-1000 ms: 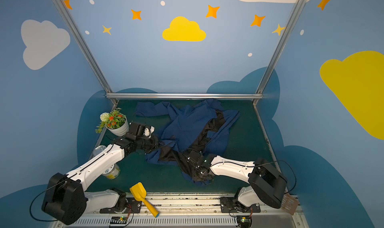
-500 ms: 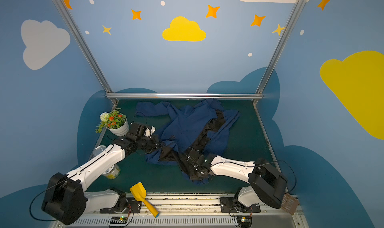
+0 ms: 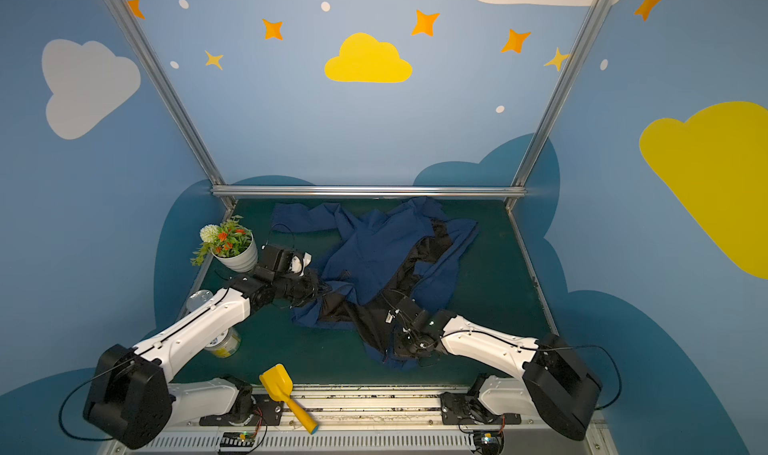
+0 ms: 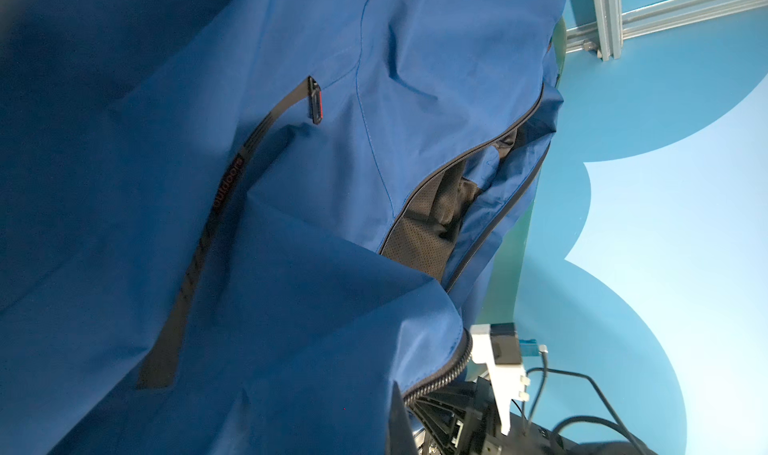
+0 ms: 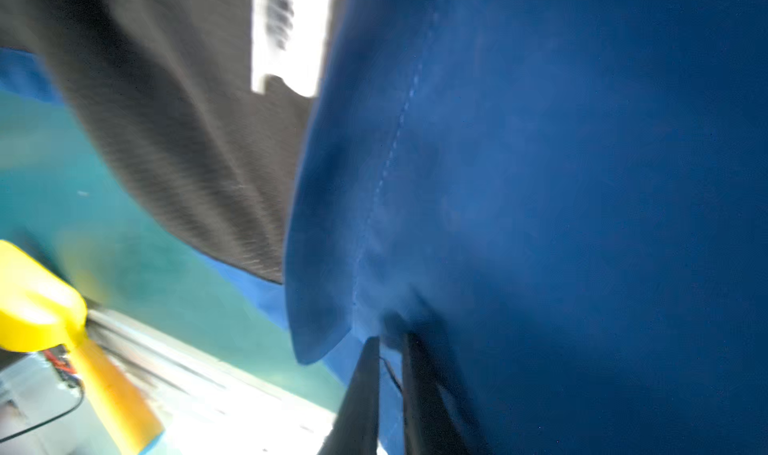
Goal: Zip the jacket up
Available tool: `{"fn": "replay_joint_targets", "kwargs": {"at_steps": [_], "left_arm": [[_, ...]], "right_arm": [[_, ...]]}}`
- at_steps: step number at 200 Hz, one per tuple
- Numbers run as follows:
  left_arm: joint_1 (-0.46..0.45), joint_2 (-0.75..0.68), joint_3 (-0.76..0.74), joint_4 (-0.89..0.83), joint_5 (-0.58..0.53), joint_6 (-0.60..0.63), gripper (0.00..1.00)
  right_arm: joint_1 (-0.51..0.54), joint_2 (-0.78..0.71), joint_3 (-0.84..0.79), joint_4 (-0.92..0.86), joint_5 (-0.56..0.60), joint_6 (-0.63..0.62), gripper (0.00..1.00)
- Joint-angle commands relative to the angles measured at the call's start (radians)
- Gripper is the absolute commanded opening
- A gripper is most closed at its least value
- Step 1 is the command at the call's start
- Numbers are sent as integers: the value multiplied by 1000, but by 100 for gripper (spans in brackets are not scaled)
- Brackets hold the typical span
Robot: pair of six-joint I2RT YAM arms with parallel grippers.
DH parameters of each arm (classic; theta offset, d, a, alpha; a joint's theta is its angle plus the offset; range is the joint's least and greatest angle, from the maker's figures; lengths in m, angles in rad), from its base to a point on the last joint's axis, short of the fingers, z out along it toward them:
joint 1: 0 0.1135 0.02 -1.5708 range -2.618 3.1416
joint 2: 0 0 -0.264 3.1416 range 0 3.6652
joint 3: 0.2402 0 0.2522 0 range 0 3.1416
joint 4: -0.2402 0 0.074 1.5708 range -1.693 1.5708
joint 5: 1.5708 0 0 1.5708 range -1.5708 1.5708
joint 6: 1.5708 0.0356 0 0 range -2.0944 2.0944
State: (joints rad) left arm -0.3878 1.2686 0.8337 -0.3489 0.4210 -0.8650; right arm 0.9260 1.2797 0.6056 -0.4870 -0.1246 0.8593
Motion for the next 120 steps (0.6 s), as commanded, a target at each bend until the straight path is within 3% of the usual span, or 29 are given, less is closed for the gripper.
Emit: {"fn": "replay_joint_targets", "kwargs": {"at_steps": [1, 18, 27, 49, 73, 120], "left_arm": [[-7, -5, -2, 5, -12, 0, 3], [-13, -7, -1, 0, -16, 0, 3], [-13, -10, -1, -3, -20, 0, 3], [-13, -18, -3, -3, -28, 0, 3], [-14, -13, -5, 4, -23, -1, 3], [-16, -15, -7, 4, -25, 0, 3]], "right_arm": [[5, 28, 9, -21, -3, -4, 24], [39, 5, 57, -72, 51, -8, 45], [55, -11, 101, -129, 92, -5, 50], [77, -41, 161, -238, 143, 17, 53], [89, -37, 177, -230, 131, 32, 54], [107, 135, 273, -281, 169, 22, 60]]}}
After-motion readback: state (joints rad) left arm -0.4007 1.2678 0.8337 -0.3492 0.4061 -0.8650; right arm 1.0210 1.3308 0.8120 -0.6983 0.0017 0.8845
